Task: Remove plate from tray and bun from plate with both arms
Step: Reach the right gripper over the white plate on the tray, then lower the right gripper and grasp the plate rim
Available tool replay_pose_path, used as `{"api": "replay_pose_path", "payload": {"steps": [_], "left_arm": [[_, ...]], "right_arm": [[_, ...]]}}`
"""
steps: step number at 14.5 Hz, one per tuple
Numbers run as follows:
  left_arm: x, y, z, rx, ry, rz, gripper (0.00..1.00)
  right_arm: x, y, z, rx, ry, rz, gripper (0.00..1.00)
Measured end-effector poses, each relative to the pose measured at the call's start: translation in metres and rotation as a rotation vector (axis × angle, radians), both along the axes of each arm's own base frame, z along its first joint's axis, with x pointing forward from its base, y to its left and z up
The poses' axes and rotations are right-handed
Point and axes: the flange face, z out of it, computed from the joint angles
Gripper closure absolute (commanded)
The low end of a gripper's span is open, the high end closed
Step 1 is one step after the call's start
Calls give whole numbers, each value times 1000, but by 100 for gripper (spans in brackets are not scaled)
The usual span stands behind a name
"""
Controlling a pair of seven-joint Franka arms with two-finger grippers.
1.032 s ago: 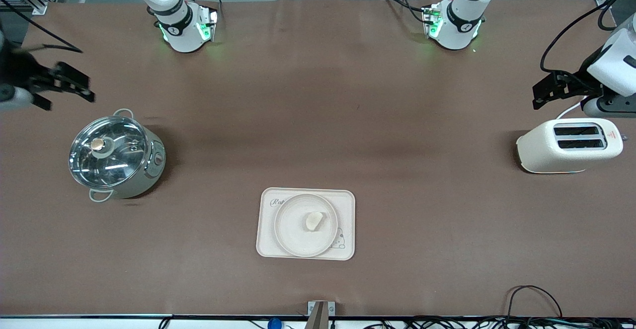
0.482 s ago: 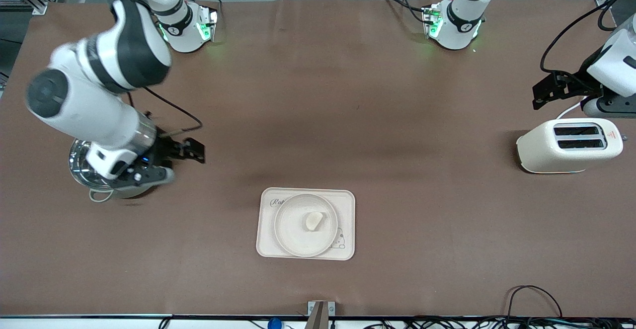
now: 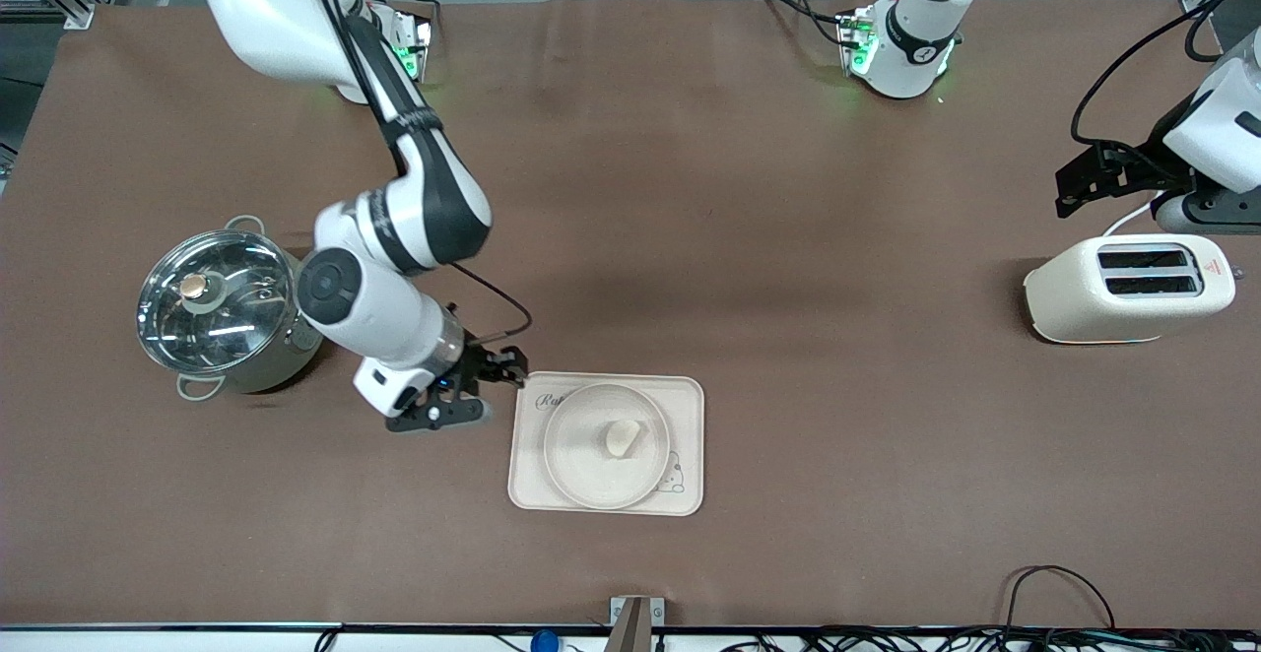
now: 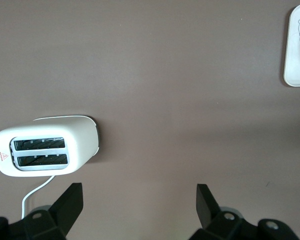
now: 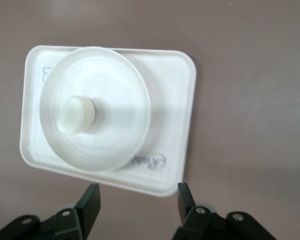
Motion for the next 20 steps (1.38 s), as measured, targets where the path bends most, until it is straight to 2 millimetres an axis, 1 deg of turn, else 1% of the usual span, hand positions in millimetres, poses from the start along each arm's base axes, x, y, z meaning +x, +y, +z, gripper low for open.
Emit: {"api": "replay_pose_path", "payload": {"steps": [2, 4, 8, 12, 16, 18, 20], "left_arm": [[0, 0, 0, 0, 1, 0, 0], [0, 0, 0, 0, 1, 0, 0], [1, 4, -1, 0, 1, 7, 0], [2, 10, -1, 0, 2, 15, 0], [2, 10, -1, 0, 3, 15, 0], [2, 10, -1, 0, 3, 15, 0], [2, 10, -1, 0, 3, 15, 0]], "right_arm": [[7, 7, -28, 13, 2, -14, 33], [12, 17, -49, 16, -6, -13, 37], [22, 28, -78, 50, -2, -35, 41], [31, 30, -98, 64, 1, -47, 43], [41, 19, -112, 65, -17, -73, 47], [44, 12, -117, 71, -13, -84, 49], [45, 12, -121, 87, -8, -96, 56]]}}
